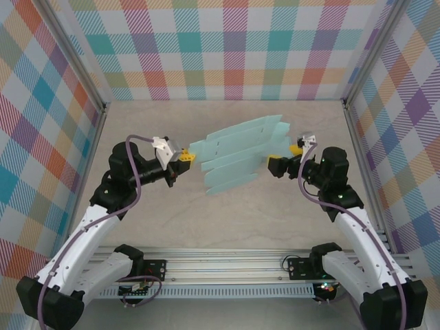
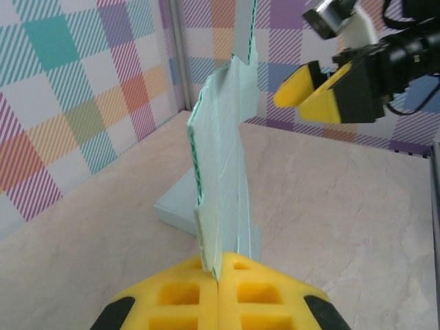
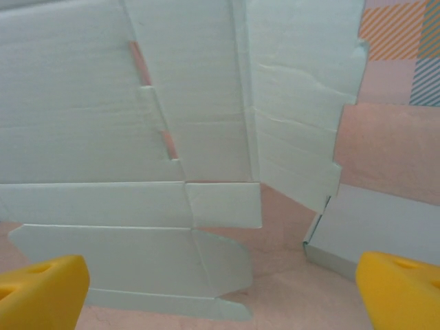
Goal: Fold the paper box
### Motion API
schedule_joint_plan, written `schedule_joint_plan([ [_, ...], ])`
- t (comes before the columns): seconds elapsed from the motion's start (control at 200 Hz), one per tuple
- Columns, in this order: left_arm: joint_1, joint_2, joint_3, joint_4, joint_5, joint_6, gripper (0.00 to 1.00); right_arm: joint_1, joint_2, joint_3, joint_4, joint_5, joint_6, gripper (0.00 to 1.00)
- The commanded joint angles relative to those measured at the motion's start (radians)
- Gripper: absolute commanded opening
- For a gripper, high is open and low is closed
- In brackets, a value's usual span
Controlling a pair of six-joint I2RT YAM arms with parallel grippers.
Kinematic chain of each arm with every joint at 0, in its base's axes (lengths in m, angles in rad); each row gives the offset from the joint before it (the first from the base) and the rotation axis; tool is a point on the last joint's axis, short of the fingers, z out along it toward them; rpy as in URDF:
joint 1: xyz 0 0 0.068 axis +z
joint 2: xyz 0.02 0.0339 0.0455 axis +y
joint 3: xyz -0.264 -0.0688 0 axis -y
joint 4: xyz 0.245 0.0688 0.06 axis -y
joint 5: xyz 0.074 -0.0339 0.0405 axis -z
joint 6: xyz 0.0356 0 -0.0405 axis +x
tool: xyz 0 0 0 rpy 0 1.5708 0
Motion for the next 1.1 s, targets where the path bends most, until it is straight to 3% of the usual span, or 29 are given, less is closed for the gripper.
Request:
schedule_joint_plan([
  [0.0,-0.005,-0.053,-0.004,0.043,0.052,0.067,0.00,-0.054,0.002,-0.021,0.129,-0.114,-0.037,0.99],
  [0.28,-0.005,-0.080,0.001,0.028,0.036,0.072,0.00,-0.103,-0.043,-0.021,0.156,-0.300,-0.044,0.95],
  [0.51,-0.005,-0.061,0.007,0.035,0.021,0.041,0.00,-0.103,-0.121,-0.025,0.114,-0.364,-0.053,0.75],
  [0.595,-0.006,-0.056,0.010,0.036,0.015,0.031,0.00,-0.103,-0.132,-0.025,0.105,-0.374,-0.049,0.63],
  [0.84,-0.006,-0.011,0.065,-0.011,-0.015,-0.016,0.00,-0.102,-0.103,-0.013,0.085,-0.437,-0.059,0.09],
  [0.885,-0.005,0.000,0.086,-0.030,-0.024,-0.014,0.19,-0.102,-0.104,-0.011,0.069,-0.442,-0.076,0.00],
  [1.03,-0.004,0.034,0.173,-0.083,-0.085,0.013,0.75,-0.102,-0.109,0.018,-0.013,-0.479,-0.148,0.00],
  [1.095,-0.004,0.046,0.216,-0.078,-0.117,0.034,0.95,-0.099,-0.104,0.031,-0.043,-0.503,-0.170,0.00],
])
